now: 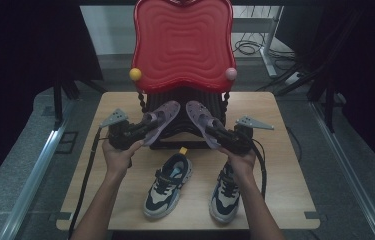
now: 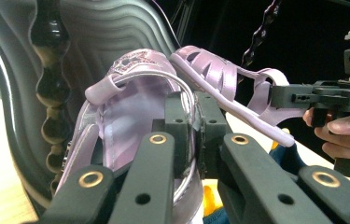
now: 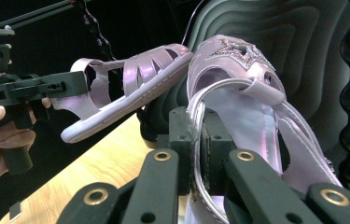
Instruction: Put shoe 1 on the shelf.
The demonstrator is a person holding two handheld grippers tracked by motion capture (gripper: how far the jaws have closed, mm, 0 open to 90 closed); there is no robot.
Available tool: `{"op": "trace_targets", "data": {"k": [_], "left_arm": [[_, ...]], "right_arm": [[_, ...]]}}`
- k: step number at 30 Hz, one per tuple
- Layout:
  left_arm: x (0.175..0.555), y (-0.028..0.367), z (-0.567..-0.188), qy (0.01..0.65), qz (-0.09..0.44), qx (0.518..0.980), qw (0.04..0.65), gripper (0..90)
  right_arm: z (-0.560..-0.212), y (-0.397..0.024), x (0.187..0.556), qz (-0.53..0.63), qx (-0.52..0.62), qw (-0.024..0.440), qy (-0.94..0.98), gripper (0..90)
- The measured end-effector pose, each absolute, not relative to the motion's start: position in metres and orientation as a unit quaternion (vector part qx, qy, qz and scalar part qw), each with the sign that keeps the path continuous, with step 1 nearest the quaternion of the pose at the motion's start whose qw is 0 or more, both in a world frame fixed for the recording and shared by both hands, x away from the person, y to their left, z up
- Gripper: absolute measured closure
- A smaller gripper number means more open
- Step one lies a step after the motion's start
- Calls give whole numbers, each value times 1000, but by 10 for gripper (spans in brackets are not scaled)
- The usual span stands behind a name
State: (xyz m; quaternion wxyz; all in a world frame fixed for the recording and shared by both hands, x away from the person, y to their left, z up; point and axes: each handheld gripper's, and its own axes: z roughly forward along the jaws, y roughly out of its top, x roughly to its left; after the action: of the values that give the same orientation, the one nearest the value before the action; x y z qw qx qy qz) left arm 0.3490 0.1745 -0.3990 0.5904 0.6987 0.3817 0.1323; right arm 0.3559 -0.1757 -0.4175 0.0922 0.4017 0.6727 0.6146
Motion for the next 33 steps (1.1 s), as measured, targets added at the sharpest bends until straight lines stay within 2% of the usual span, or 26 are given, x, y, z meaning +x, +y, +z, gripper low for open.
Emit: {"op": "trace_targets", "data": {"k": [33], "left_arm": [[370,160,-394,378,165,687,598,859]], "right_arm": [[-410,-155,375,621,412,115,657,855]]}}
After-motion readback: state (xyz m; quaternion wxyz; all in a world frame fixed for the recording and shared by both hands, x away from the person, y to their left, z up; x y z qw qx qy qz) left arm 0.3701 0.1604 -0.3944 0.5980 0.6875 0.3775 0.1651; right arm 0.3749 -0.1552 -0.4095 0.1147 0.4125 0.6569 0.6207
